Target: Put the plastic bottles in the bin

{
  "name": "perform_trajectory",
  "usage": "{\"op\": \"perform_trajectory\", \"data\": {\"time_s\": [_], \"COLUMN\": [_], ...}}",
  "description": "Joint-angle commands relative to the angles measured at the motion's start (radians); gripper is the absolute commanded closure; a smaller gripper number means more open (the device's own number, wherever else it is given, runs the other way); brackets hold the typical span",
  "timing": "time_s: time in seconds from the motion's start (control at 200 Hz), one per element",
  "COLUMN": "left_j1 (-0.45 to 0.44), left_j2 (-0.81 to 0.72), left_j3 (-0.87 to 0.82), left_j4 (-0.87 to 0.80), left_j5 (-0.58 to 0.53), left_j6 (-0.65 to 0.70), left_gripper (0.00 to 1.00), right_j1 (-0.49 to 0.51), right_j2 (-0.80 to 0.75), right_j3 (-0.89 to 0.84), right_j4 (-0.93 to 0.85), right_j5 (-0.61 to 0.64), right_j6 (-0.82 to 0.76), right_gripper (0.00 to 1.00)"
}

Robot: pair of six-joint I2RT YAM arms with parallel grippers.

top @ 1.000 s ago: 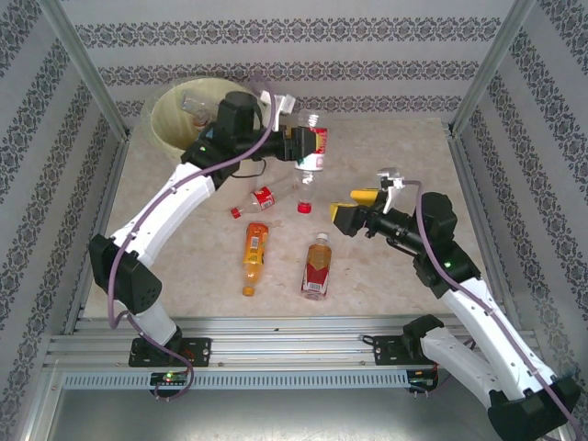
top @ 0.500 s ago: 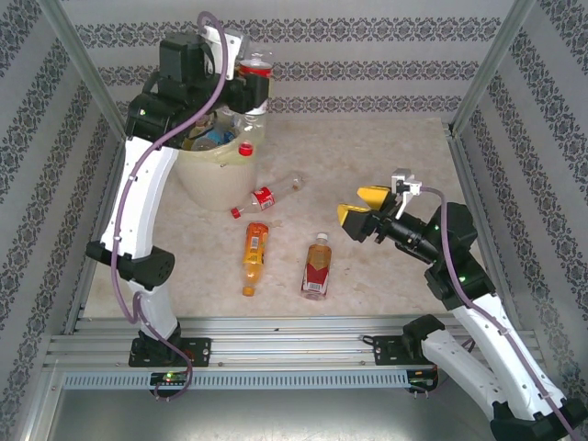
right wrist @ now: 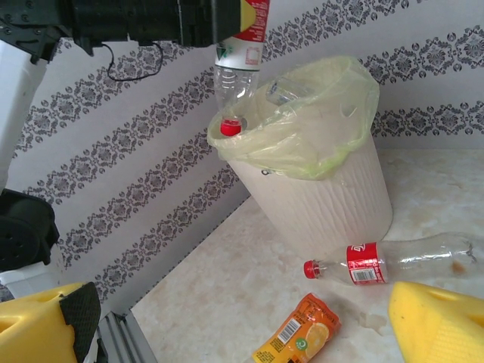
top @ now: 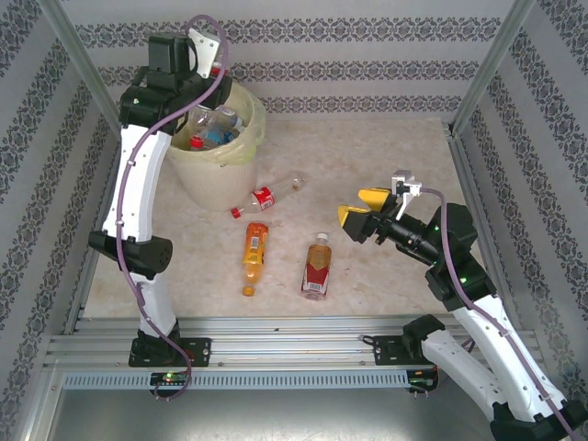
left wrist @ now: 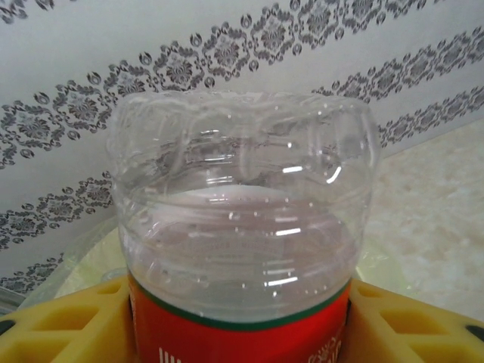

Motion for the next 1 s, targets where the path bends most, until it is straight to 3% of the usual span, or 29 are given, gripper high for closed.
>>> {"op": "perform_trajectory", "data": {"time_s": [0.0, 0.315, 0.709, 0.994], "left_j1": [0.010, 0.016, 0.051, 0.084], "left_j2": [0.035, 0.048, 0.080, 0.095], "left_j3": [-0.035, -0.237, -0.285, -0.282], "left_j4": [0.042, 0.114, 0.101, 0.069], "left_j5": [-0.037, -0.137, -0.293, -0.316], "left_j6": [0.058, 0.105, 0.084, 0.032], "left_gripper": [0.39, 0.38, 0.38, 0.31], "right_j1": [0.011, 0.015, 0.018, 0.019], "right_j2": [-0.005, -0.003, -0.002, 0.002], "right_j3": [0.015, 0.015, 0.014, 0.013], "right_j4": [0.000, -0.022, -0.030, -0.030], "right_j5": [0.010, 0.009, 0.021, 0.026], "right_j6": [-0.014, -0.018, -0.019, -0.016], "right_gripper": [0.02, 0.03, 0.03, 0.03]}}
